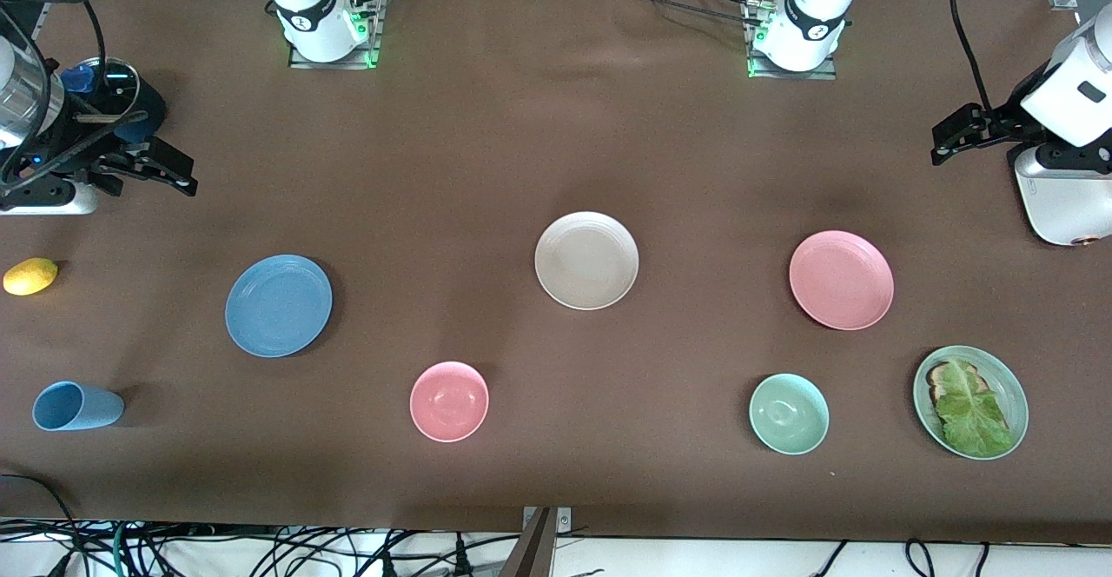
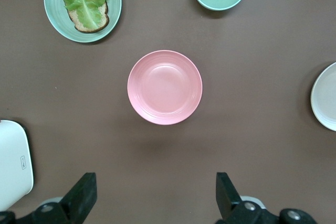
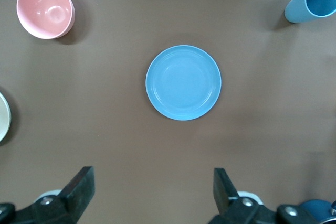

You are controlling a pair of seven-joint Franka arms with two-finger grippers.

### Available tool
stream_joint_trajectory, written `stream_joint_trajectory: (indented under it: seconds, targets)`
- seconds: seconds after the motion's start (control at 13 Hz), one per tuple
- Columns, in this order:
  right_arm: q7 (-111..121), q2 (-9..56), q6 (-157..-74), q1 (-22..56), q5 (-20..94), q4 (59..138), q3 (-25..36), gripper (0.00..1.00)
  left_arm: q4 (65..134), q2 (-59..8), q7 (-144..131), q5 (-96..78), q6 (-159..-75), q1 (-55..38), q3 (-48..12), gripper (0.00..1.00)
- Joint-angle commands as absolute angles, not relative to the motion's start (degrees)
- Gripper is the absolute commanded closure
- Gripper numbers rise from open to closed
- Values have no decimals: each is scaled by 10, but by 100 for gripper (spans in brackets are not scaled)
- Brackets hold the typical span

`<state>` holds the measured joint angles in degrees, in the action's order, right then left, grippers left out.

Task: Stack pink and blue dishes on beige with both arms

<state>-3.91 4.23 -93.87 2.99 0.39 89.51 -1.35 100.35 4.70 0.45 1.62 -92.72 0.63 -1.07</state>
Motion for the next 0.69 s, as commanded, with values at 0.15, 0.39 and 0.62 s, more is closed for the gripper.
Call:
stream_joint_trajectory:
  seconds: [0.15,0.39,0.62]
  targets:
    - [-42,25,-940,25,8,913,-16,0,1005,49,5,22,-933,4,-10,0]
    - [-42,25,-938,25,8,914,-16,0,1005,49,5,22,-933,4,-10,0]
    - [-42,25,-939,24,9,913,-15,0,1005,49,5,22,-933,4,-10,0]
